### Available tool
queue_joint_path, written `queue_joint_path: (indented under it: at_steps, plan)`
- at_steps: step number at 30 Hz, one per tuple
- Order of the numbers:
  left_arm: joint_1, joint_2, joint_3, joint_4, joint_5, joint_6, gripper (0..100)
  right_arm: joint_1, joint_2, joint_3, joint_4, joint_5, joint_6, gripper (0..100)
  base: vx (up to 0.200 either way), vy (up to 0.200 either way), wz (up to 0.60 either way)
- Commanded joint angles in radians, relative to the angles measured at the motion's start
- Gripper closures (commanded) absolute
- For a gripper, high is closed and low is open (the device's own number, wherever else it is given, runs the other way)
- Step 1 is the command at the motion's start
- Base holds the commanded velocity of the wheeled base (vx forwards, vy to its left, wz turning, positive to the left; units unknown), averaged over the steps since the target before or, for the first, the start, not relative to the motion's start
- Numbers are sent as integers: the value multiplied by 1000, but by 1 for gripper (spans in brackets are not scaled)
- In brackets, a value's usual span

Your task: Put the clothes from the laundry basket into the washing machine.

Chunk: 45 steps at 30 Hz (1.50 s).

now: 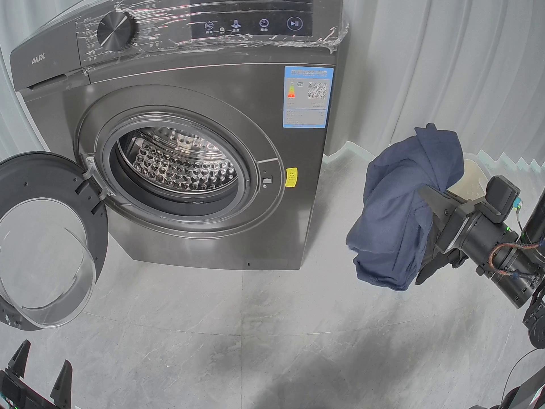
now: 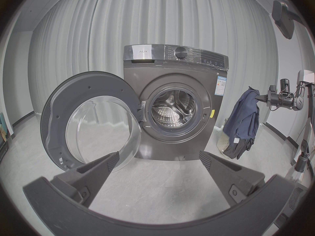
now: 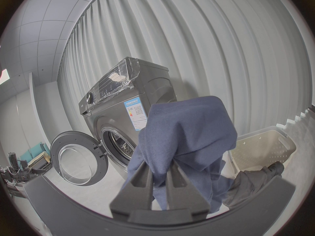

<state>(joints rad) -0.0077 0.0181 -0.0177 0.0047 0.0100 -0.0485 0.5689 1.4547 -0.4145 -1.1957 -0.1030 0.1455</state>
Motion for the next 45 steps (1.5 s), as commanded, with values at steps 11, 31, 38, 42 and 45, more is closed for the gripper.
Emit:
queue_joint_path:
  at_steps: [11, 31, 38, 42, 45]
  plan:
    - [0, -9, 15, 0, 1, -1, 0, 3, 1, 17, -1, 3, 0, 100, 0, 200, 0]
    - [2, -10, 15, 0, 1, -1, 0, 2, 3, 28, 1, 11, 0, 100, 0, 20, 0]
    - [2, -10, 15, 0, 1, -1, 0, 2, 3, 34, -1, 11, 0, 100, 0, 114, 0]
    - [2, -10, 15, 0, 1, -1, 0, 3, 3, 39, -5, 11, 0, 100, 0, 200, 0]
    - [2, -10, 15, 0, 1, -2, 0, 3, 4, 40, -7, 11, 0, 100, 0, 200, 0]
